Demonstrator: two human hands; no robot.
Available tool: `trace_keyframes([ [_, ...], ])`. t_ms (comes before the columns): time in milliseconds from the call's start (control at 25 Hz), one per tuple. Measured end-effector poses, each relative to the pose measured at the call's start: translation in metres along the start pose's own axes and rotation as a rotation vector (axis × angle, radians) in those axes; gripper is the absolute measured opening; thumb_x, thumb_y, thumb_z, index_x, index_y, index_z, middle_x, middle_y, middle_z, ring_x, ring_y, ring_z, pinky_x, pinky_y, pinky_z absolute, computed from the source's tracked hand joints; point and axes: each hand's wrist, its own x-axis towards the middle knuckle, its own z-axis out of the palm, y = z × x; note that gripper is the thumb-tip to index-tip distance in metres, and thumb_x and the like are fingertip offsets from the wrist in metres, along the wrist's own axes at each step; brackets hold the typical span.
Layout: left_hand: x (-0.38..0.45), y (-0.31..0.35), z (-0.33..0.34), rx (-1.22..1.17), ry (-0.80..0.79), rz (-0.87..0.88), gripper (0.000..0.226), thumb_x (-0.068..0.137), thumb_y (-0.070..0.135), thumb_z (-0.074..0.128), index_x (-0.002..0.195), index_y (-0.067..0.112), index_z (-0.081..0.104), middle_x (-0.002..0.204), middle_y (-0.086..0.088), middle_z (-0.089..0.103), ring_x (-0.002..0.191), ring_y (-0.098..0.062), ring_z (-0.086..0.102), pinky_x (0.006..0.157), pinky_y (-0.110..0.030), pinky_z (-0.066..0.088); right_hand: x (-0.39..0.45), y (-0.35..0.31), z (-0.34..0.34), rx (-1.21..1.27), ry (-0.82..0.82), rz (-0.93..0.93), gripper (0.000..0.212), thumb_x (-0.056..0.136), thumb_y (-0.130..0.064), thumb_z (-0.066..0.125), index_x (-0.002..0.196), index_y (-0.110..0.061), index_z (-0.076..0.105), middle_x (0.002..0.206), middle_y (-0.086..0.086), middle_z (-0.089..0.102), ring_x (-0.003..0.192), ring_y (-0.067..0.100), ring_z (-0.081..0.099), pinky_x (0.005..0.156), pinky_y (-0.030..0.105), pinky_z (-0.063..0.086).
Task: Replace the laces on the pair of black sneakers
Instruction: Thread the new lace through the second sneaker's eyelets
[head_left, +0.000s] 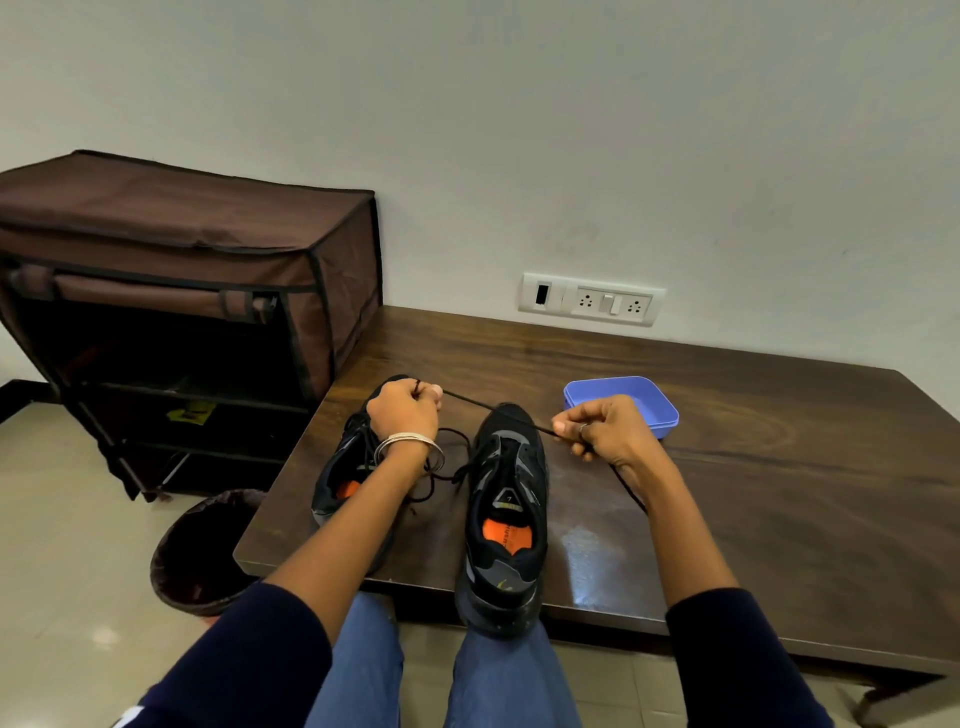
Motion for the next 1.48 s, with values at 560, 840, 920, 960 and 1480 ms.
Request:
trace_keyframes([
  [560,-0.008,0.008,0.012,0.118,-0.388,0.432,0.008,0.083,0.017,0.071,0.087,0.015,0.078,0.075,-0.003,0.073,0.076,-0.015,0.066,0.081,-0.025,0.051,-0.005,-0.015,0.023,0.194,-0.027,-0.024,0.004,0.087,-0.001,0.068,0.083,-0.001,0.070,0.070,0.012,0.066,0.050,0.012,0.050,0.046,0.020,0.045],
  [840,-0.005,0.001,0.006,0.302,-0.188,0.185,0.022,0.087,0.020,0.067,0.108,0.017,0.072,0.100,-0.008,0.071,0.089,-0.025,0.064,0.084,-0.040,0.054,0.002,-0.005,0.015,0.151,0.078,0.037,0.006,0.089,0.001,0.065,0.088,0.005,0.070,0.074,0.016,0.069,0.050,0.014,0.058,0.050,0.024,0.054],
  [920,-0.006,0.001,0.011,0.344,-0.348,0.385,0.047,0.083,0.022,0.071,0.129,0.023,0.060,0.118,-0.003,0.063,0.106,-0.022,0.060,0.092,-0.035,0.050,0.004,-0.006,0.023,0.116,0.188,0.022,0.010,0.084,-0.007,0.073,0.076,-0.001,0.070,0.072,0.015,0.070,0.047,0.012,0.056,0.048,0.023,0.051],
  [960,-0.007,0.004,0.013,0.310,-0.429,0.492,0.051,0.081,0.021,0.073,0.130,0.023,0.059,0.120,-0.002,0.061,0.110,-0.020,0.058,0.095,-0.031,0.046,0.005,-0.006,0.027,0.080,0.224,-0.005,0.011,0.083,-0.010,0.075,0.074,-0.004,0.072,0.070,0.012,0.070,0.047,0.010,0.055,0.048,0.022,0.049],
  [1480,-0.008,0.001,0.039,0.067,-0.569,0.342,0.003,0.079,0.021,0.075,0.078,0.019,0.076,0.065,0.003,0.068,0.064,-0.005,0.059,0.065,-0.022,0.048,0.015,-0.002,0.046,0.142,0.147,-0.030,0.011,0.085,-0.005,0.071,0.076,-0.008,0.069,0.072,0.012,0.071,0.057,0.016,0.063,0.057,0.026,0.058],
])
